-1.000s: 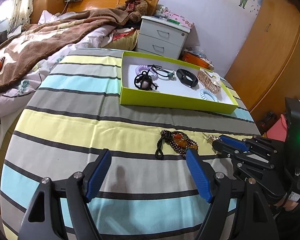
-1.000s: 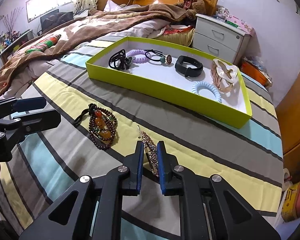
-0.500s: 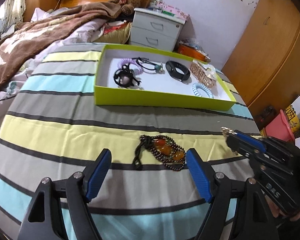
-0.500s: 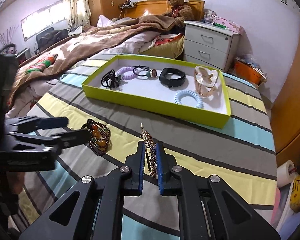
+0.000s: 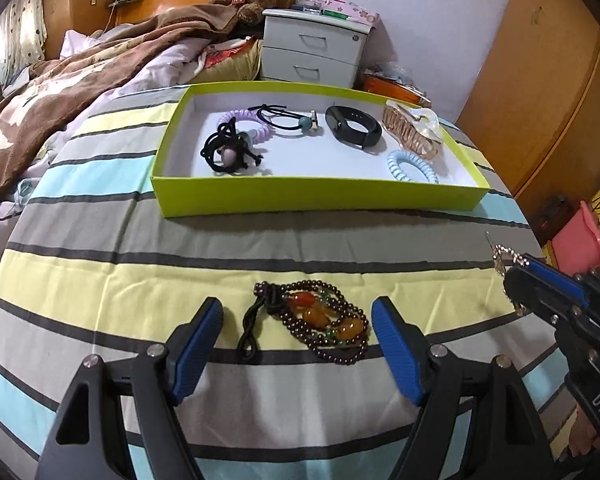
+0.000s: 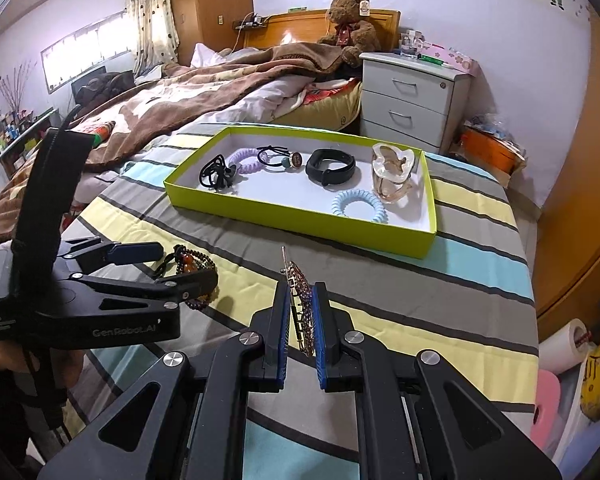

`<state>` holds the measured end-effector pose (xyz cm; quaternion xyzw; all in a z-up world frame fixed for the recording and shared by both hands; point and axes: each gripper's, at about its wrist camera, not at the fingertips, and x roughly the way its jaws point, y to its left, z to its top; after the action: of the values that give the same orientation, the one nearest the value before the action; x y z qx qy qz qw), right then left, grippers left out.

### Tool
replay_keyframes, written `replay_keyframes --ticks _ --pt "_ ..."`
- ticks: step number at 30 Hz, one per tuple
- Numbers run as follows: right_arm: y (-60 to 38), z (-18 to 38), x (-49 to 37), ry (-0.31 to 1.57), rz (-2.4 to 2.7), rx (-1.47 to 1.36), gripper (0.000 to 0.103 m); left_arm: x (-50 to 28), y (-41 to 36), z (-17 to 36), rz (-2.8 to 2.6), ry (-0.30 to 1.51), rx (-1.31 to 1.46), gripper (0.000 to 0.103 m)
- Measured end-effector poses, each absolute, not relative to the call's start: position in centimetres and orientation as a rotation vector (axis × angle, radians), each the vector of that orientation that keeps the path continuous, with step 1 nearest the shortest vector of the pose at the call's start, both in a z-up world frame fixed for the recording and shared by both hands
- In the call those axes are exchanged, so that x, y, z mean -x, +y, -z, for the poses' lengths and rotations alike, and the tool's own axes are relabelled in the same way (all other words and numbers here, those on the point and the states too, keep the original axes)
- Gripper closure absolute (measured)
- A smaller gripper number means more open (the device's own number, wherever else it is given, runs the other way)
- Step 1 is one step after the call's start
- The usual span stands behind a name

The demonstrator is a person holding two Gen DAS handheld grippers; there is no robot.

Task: Organize jewelry
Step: 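Grasp the brown beaded bracelet with the left tool while the right tool holds the clip, then carry the beaded bracelet and rhinestone clip into the green box with both tools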

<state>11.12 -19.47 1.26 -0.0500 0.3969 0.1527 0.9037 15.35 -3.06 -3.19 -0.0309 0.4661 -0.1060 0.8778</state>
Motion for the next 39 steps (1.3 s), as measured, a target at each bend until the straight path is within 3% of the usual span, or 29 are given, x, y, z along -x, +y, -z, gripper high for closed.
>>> replay_keyframes --ticks 7,9,14,23,39 --pt "-19.7 -1.4 -11.0 0.811 -0.319 0.092 0.092 -15.2 -3.7 3.1 0.212 0.958 0.02 0.053" --pt "-19.7 -1.4 -11.0 0.811 -0.319 0.093 0.092 -15.2 -3.7 3.1 0.217 0.957 0.023 0.066" --pt "-19.7 -1.4 -11.0 0.81 -0.316 0.088 0.092 -15.3 -3.9 3.1 0.243 0.958 0.044 0.081" --pt "-19.8 -1.5 -10.9 0.803 -0.311 0.088 0.092 -14.9 -3.6 2.4 0.237 0.931 0.062 0.089" --pt "-19.4 -3.5 -10.6 0.763 -0.302 0.086 0.092 -14.1 -2.7 -0.9 0.241 0.861 0.06 0.089"
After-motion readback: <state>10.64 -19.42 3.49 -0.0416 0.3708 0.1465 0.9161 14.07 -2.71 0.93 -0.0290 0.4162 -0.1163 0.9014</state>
